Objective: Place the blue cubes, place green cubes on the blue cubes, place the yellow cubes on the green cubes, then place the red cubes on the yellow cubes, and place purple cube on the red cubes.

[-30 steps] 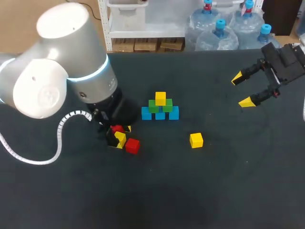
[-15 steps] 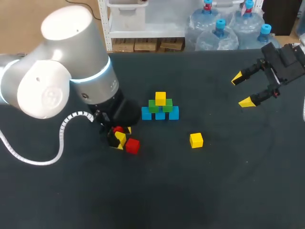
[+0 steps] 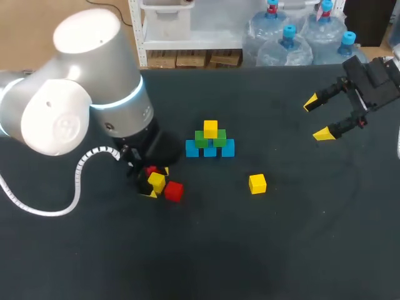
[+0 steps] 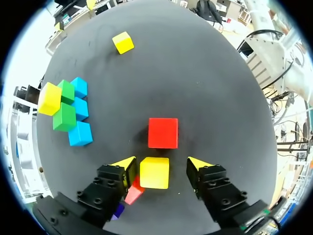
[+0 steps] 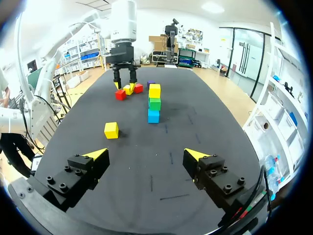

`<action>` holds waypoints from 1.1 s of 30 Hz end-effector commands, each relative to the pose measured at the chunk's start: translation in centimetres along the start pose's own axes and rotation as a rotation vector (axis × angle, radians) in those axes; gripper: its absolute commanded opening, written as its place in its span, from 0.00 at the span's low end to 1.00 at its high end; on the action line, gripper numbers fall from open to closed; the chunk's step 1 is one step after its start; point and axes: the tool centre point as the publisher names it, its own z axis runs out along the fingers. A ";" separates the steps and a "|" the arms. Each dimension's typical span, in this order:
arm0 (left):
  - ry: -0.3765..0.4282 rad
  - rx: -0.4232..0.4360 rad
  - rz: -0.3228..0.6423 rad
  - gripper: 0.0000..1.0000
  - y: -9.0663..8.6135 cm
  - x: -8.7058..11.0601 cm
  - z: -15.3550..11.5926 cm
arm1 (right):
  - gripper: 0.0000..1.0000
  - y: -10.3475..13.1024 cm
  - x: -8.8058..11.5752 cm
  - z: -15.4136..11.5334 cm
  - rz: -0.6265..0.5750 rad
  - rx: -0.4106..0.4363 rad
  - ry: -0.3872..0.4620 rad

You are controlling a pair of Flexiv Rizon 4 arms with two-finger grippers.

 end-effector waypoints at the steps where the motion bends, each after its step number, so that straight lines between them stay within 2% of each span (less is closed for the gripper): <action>1: 0.002 0.001 -0.002 0.67 0.0 0.3 0.0 | 1.00 -0.1 0.0 0.1 -0.001 0.000 -0.001; 19: 0.020 -0.002 -0.036 0.64 -0.1 1.9 0.0 | 1.00 -0.1 0.0 0.1 -0.001 0.000 -0.001; 28: 0.021 0.001 -0.047 0.63 0.0 2.0 0.0 | 1.00 -0.1 0.0 0.1 -0.001 0.000 -0.001; 33: 0.018 0.000 -0.046 0.59 0.2 1.9 -0.1 | 1.00 -0.1 0.0 0.1 -0.001 0.000 -0.001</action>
